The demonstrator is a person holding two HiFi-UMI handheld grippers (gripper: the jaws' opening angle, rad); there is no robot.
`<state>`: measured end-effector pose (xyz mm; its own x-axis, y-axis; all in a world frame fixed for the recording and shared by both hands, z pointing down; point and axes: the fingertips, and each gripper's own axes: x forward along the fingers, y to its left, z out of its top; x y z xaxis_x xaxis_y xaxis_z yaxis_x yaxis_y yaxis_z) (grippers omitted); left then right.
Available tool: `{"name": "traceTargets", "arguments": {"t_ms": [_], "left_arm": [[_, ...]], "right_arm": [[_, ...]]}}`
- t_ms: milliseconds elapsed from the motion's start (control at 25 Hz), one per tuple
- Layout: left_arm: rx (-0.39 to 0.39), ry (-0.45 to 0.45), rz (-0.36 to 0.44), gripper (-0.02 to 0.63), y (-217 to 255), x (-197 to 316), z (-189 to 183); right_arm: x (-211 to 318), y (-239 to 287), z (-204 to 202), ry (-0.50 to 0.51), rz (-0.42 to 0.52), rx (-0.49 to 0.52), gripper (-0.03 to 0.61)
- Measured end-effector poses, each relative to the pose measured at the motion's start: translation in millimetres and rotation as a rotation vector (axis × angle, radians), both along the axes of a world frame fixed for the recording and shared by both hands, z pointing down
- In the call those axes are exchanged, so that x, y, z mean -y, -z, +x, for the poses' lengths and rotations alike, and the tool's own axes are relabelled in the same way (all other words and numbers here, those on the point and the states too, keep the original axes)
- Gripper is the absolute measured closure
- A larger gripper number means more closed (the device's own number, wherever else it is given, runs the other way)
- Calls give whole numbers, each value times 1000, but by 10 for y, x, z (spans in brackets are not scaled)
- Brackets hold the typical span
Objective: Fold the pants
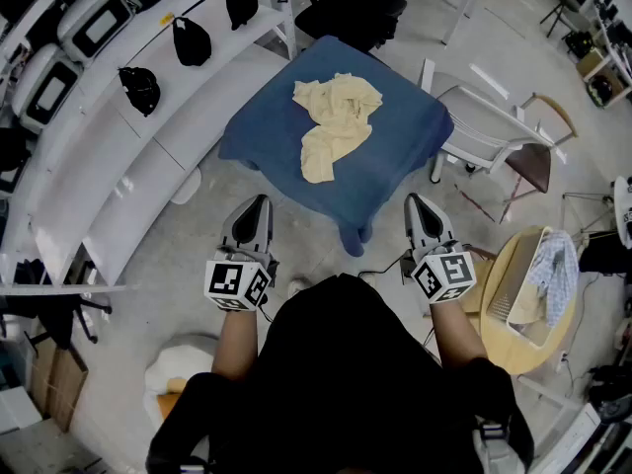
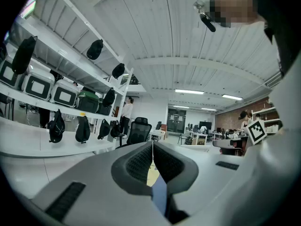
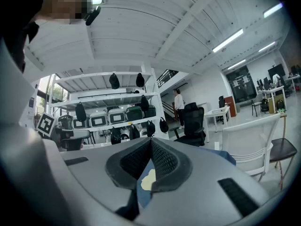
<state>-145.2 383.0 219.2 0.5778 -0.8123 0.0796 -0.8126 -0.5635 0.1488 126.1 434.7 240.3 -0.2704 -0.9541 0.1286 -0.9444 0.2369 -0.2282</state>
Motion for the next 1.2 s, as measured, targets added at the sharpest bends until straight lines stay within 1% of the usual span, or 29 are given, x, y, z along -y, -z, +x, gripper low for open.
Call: {"name": "traceTargets", "arguments": {"t_ms": [280,440,600,680,800,960,1000,1080,1200], "left_arm": [[5,-7,-6,588,-22,-48,42],[16,-10,-15,588,-57,-70,89],[23,-10,-34,588,-105,-97,135],[26,-20,-49,588,-145,-110,187],[34,-43,-72,588,-207,-121,311],[41,-47,-73,586,-224,-156,491],[40,-49,-76,574,-228,-164,541],[44,-52,-87,433,-246,-173,644],[44,-38,-96,419,-270,-182,771]], "right_arm": [[-15,18,-13,-10,-1,-2,577],[-20,-29,28,-15,-21,-11,577],[-32,-71,75,-11,-38,11,577],[-43,-84,93,-4,-37,22,575],[-55,-76,134,-4,-19,-14,574],[-67,-95,232,14,-20,-6,553],[-70,-99,254,24,-20,-4,537],[-74,-103,285,52,-20,-6,443],[-91,-117,335,90,-17,-4,439]]}}
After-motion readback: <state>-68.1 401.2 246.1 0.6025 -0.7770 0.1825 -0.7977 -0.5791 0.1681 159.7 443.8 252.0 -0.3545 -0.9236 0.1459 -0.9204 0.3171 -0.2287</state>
